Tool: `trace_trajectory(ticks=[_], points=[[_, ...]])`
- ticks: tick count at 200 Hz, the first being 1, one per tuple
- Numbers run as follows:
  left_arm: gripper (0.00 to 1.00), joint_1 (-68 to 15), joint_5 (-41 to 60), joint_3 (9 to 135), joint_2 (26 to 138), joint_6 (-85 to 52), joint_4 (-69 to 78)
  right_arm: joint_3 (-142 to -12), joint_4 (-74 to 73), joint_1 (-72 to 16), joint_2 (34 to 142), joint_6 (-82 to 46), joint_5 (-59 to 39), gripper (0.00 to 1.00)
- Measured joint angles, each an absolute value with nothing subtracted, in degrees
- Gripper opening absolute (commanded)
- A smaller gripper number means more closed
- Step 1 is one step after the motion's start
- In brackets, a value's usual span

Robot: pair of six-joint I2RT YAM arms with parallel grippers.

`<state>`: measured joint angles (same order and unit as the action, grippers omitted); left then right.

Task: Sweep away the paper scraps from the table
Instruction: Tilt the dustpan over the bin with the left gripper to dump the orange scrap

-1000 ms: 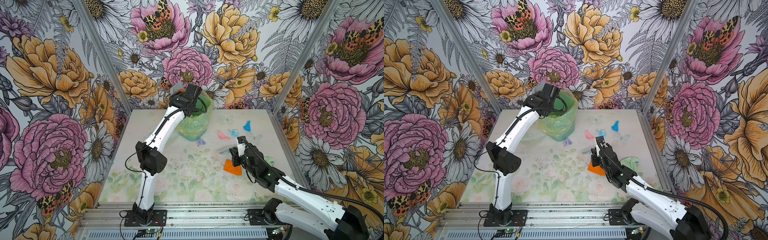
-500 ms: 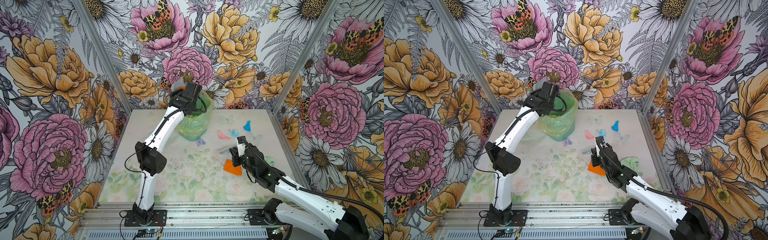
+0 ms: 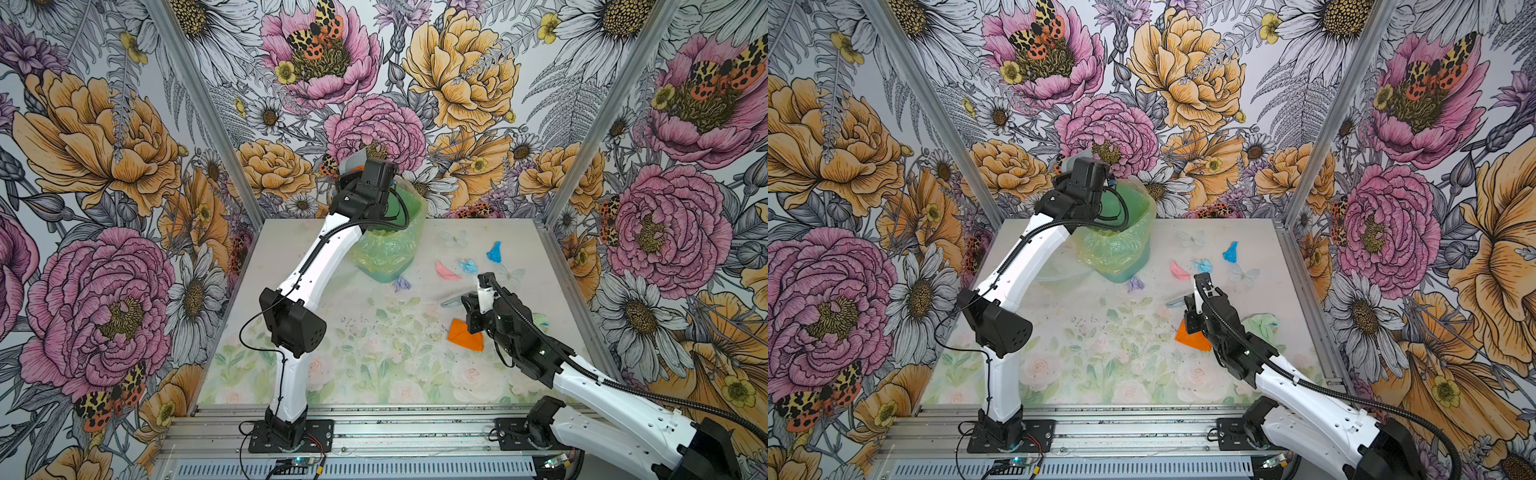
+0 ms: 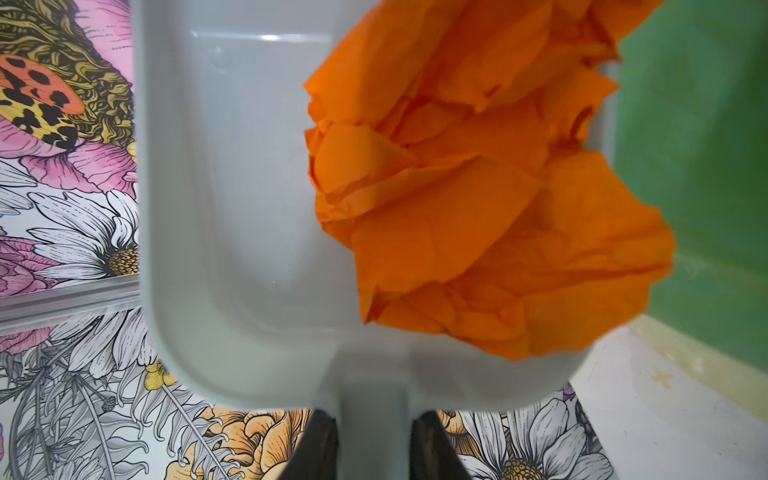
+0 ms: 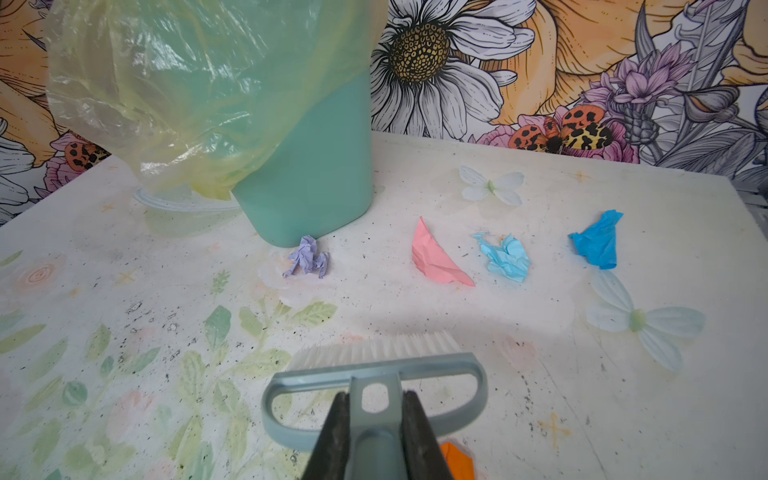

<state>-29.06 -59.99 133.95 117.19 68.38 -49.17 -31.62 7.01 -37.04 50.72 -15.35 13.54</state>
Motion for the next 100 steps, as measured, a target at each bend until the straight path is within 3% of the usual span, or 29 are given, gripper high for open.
trace_trajectory(ticks=[100], points=[[0.19,-28.27,-57.36,132.29,117.16,77.6,-44.34,-30.37,7.05,-37.04,48.49,-15.38,13.93,0.0]])
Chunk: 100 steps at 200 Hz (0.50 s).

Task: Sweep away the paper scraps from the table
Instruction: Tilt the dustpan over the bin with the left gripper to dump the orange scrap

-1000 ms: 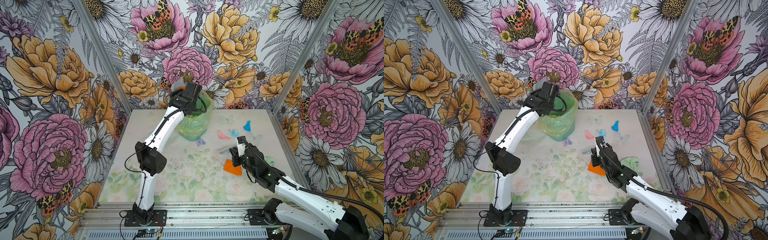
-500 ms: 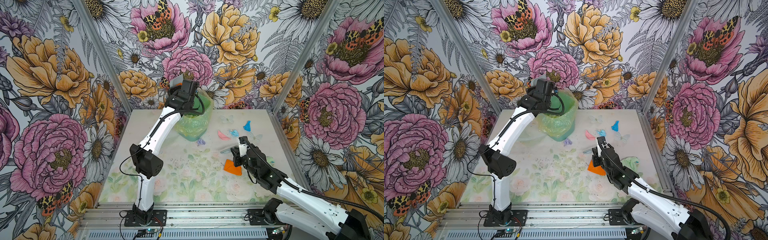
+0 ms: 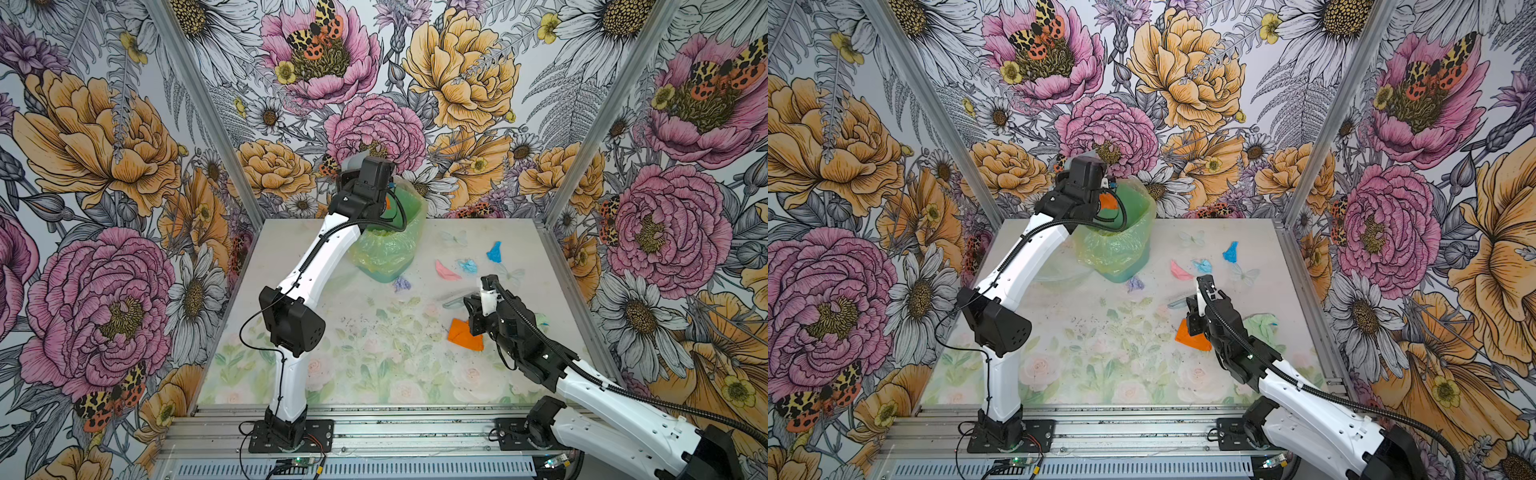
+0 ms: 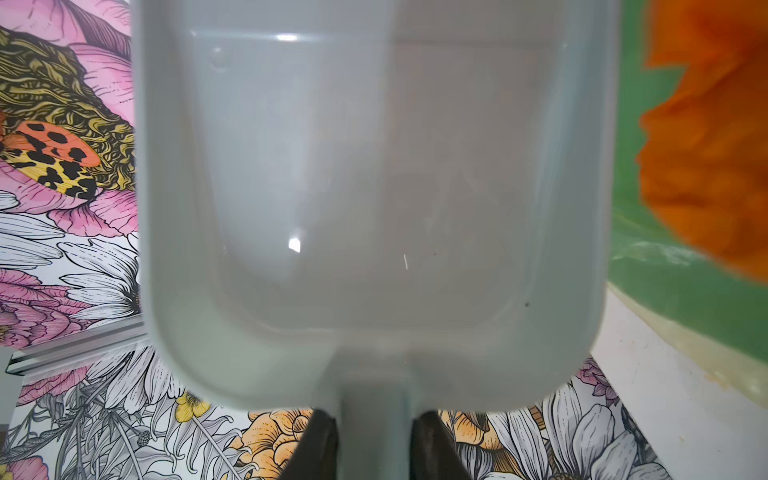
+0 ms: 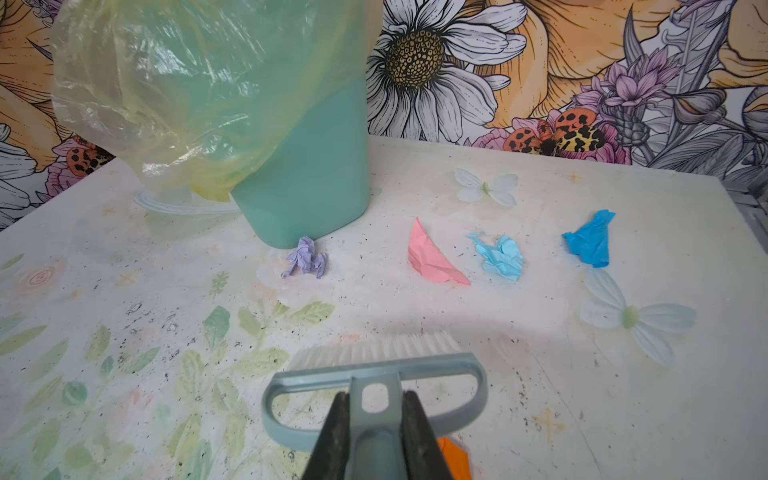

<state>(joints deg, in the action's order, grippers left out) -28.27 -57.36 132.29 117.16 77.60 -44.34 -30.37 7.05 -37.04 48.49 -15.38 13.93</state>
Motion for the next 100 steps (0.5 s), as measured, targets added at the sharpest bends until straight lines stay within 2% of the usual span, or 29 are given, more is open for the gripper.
trace_trajectory(ticks=[100], points=[[0.21,-28.34,-54.52,132.33,117.12,75.94,-43.42,-30.37,6.96,-37.04,48.66,-14.39,13.72,0.0]])
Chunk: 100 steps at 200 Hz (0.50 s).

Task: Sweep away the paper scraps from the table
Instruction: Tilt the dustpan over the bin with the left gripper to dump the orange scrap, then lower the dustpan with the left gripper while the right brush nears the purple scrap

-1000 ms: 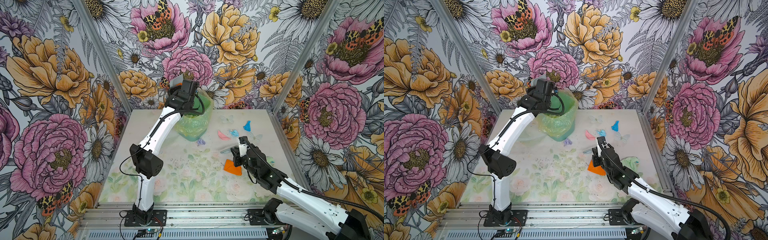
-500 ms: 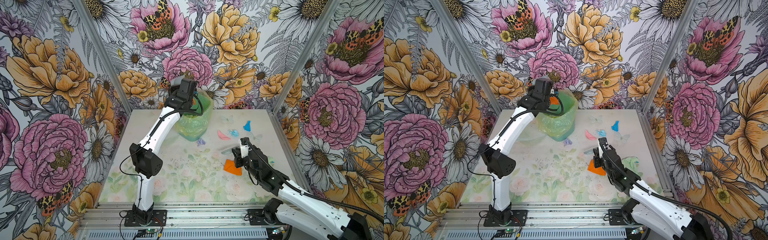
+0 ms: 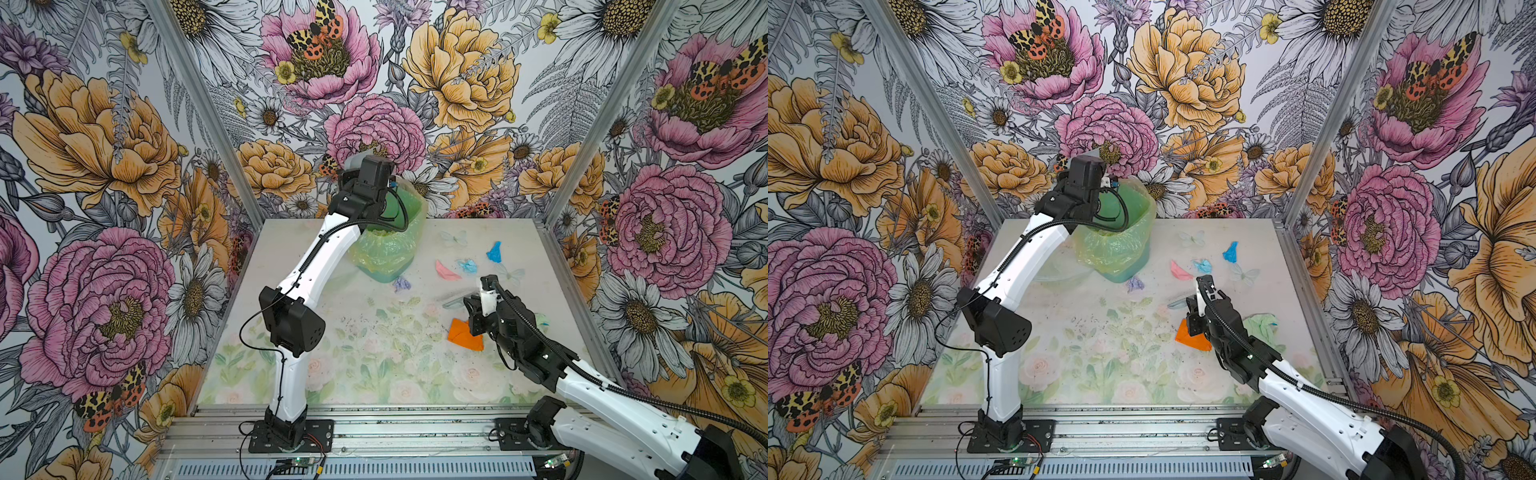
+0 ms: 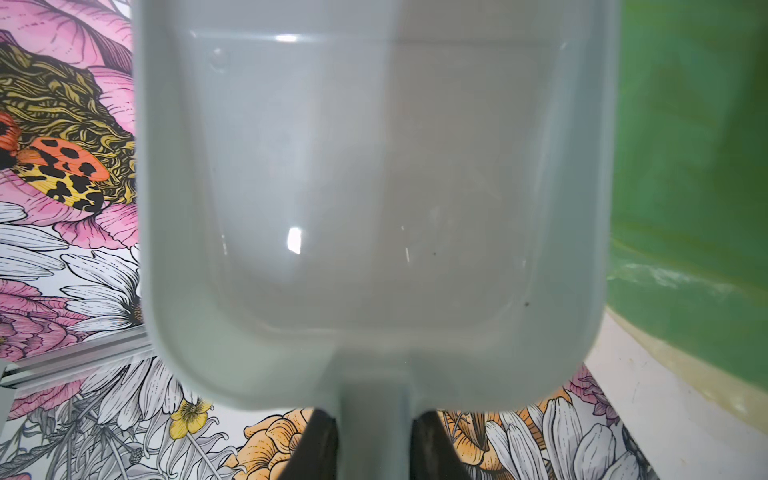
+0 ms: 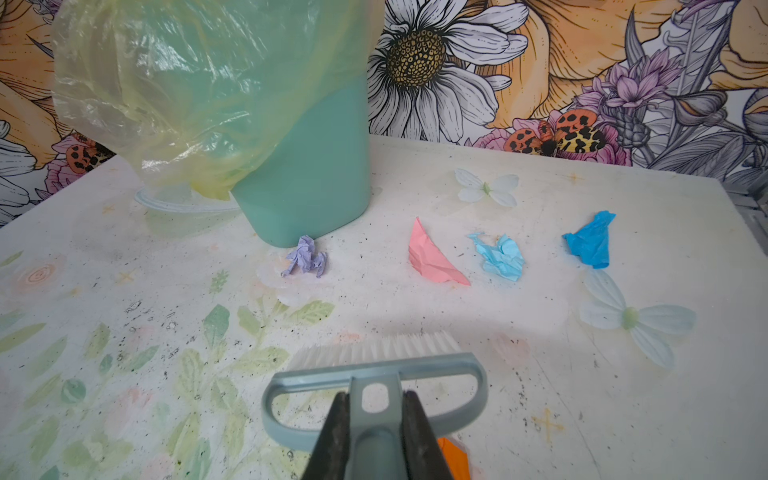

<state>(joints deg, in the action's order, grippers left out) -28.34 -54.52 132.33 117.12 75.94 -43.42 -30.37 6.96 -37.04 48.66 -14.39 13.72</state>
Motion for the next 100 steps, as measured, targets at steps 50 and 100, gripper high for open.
trace_trajectory(ticks=[50,100], points=[[0.23,-29.08,-48.56,131.13,113.54,65.43,-44.49,-31.81,4.86,-37.04,54.43,-10.39,12.1,0.0],[0.24,-30.63,-42.3,122.98,101.82,53.08,-46.5,-35.64,-5.26,-37.04,63.86,-8.82,9.39,0.0]])
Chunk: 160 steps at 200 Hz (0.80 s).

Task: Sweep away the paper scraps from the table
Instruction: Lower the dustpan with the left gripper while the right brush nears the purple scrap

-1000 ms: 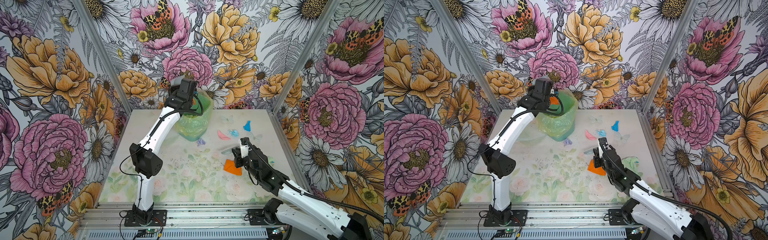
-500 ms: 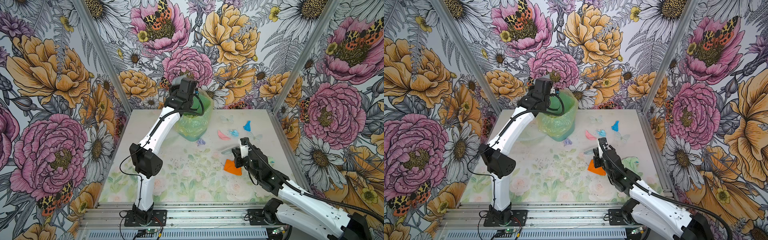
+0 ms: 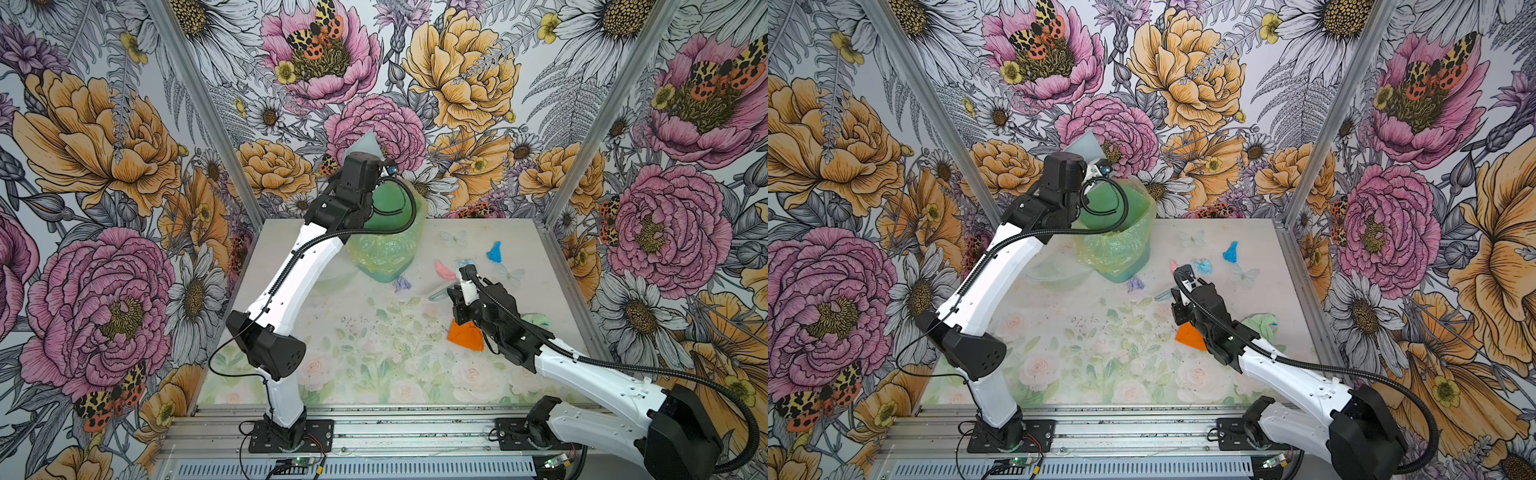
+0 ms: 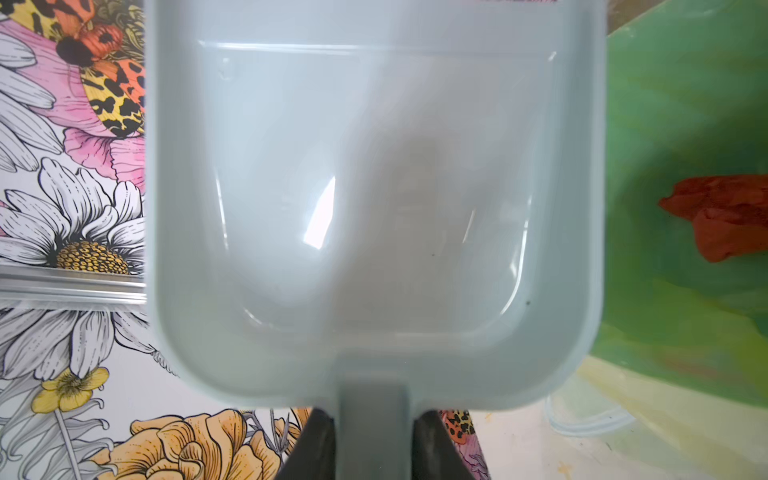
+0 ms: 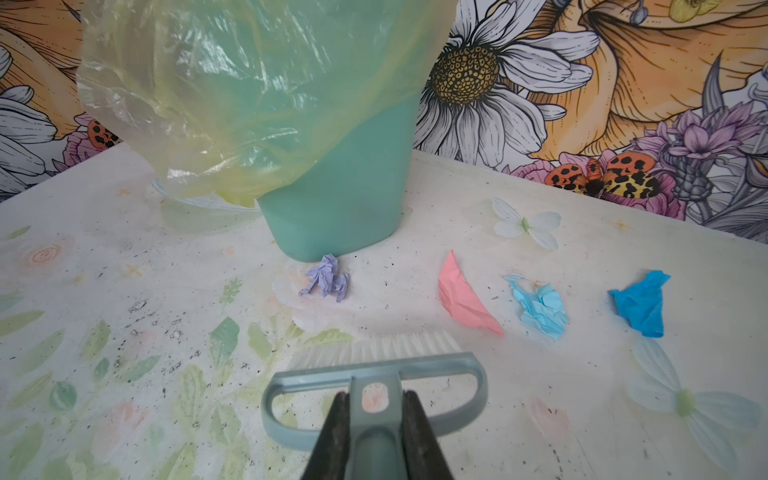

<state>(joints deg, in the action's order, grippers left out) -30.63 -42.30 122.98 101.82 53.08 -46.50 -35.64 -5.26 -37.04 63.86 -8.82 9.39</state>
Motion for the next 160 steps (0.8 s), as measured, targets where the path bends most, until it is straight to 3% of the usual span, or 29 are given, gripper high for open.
trace_trajectory(ticks=[79,160], points=[[0.25,-33.26,-32.84,98.67,88.38,31.46,-48.6,-38.83,-24.69,-37.04,79.72,-8.47,7.38,0.0],[0.24,-41.67,-23.94,74.35,71.4,11.77,-49.41,-41.52,-36.58,-37.58,94.7,-8.58,7.88,0.0]])
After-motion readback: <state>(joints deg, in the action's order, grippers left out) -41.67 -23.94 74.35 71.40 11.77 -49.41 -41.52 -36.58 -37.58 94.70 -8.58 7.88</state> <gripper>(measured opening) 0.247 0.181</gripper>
